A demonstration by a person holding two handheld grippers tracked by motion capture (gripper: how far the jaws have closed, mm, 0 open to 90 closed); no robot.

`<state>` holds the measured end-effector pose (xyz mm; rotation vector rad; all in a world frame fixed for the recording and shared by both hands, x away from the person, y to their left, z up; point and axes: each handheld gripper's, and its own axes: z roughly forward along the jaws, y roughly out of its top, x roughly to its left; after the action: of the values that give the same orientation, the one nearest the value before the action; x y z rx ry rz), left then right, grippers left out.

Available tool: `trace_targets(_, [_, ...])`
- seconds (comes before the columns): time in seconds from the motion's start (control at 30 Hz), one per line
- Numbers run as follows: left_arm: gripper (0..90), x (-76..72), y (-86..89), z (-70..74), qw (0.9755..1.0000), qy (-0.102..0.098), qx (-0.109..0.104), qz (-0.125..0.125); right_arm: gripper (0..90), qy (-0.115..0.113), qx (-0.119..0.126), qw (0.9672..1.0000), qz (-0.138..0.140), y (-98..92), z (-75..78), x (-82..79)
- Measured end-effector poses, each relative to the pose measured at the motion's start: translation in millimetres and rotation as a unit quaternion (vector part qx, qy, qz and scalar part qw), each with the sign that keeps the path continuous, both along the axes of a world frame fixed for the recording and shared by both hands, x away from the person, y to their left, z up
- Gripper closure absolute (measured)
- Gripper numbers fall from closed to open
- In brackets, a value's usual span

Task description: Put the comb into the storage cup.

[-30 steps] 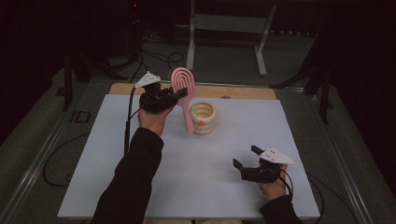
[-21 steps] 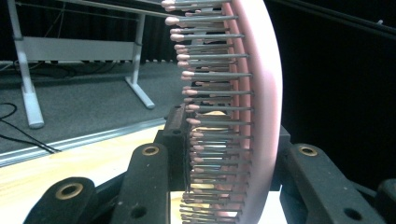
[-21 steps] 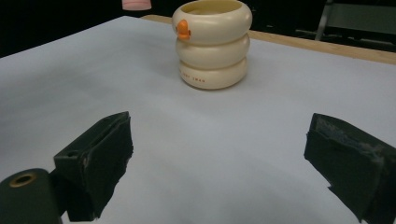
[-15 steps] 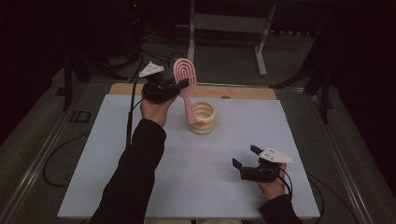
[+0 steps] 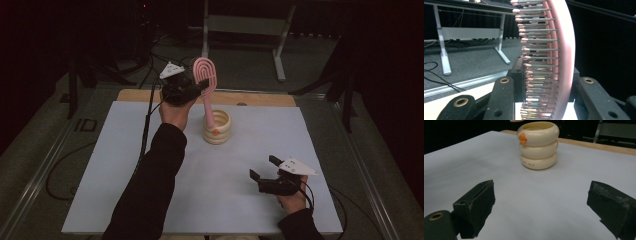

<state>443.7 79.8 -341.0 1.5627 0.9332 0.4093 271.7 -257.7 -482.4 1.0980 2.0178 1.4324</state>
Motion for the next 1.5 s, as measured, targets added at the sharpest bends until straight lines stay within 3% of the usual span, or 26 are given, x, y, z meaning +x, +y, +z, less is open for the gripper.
trace_targets(0.27, [65.3,8.8,-10.1,-12.9,0.9999,0.004,0.0,0.016,7.8,0.0,0.003,1.0,-0.001,-2.2,0.3,-0.7])
trace_targets(0.6, [65.3,16.6,-26.2,-30.0,0.9994,0.017,-0.016,0.024,7.8,-0.002,0.005,1.0,0.0,-2.3,0.5,-1.4])
trace_targets(1.13, [65.2,19.0,-44.9,-51.3,0.9992,0.026,-0.005,0.03,7.8,-0.001,0.008,1.0,-0.001,-3.8,0.9,-2.4])
trace_targets(1.17, [65.2,18.2,-49.4,-54.3,0.9991,0.026,0.009,0.032,7.8,-0.001,0.008,1.0,-0.001,-3.8,0.9,-2.4])
trace_targets(1.5, [65.1,17.6,-54.8,-70.1,0.9986,0.038,0.016,0.034,7.9,-0.003,0.007,1.0,0.001,-3.0,1.5,-3.3])
